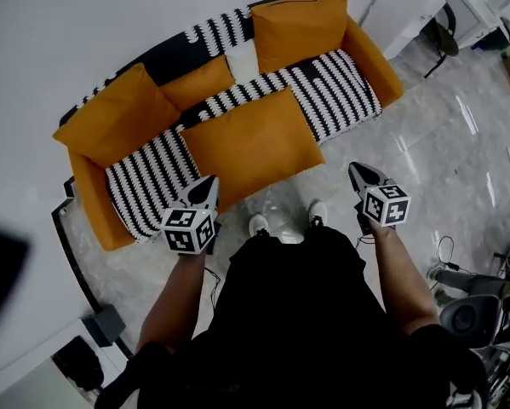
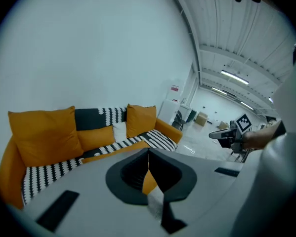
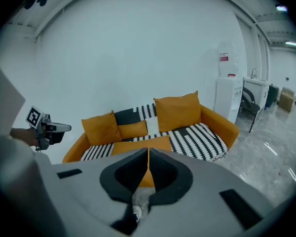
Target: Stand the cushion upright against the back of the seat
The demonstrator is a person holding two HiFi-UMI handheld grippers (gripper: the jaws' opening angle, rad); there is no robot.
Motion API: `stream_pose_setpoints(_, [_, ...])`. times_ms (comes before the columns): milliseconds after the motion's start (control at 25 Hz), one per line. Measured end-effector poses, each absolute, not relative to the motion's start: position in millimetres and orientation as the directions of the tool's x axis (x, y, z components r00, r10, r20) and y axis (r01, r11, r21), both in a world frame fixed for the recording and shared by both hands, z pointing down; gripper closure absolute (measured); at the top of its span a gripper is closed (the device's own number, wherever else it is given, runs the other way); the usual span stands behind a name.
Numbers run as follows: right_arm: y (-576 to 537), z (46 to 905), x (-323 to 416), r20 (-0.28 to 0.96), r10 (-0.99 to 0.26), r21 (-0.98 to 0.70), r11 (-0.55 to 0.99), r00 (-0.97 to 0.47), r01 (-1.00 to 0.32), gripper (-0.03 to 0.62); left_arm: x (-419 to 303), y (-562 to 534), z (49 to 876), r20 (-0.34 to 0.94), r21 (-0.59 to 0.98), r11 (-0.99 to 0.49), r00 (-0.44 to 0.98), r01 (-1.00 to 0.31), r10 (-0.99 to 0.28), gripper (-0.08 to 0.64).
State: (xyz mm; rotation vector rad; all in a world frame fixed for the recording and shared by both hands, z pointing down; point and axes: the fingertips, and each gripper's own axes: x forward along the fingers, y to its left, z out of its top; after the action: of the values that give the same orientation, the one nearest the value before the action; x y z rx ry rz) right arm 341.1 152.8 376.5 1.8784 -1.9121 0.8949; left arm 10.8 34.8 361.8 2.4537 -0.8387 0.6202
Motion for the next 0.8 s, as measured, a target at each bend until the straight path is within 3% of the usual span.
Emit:
stream_pose_setpoints(200, [136.2, 415.2, 375.4, 0.686, -0.714, -0.181, 0.015, -0.137, -0.983, 0.553, -5.6, 38.8, 387.3, 0.588, 0.29, -0.569, 0.612, -0.77, -0.529, 0.543])
stream_pose_setpoints(400, [116.3, 463.4, 387.3, 0.757, -0.608, -0.161, 0.183, -0.24, -0.97, 0.552, -23.5, 52.8, 411.8, 0.647, 0.24, -0.431, 0.475, -0.87, -0.597, 0.543])
stream_pose_setpoints(600, [105.8, 506.2, 404.4, 0.799, -0.51, -0.179, 0.304, -0.319, -0.936, 0.552, -23.6, 76.4, 440.7, 0.695, 0.248, -0.276, 0.368, -0.929, -0.618, 0.543])
stream_pose_setpoints(800, [107.4, 551.9, 412.9, 0.84, -0.412, -0.184, 0.397, -0.353, -0.899, 0.552, -37.1, 103.1, 486.4, 0.773, 0.155, -0.194, 0.242, -0.969, -0.586, 0.543])
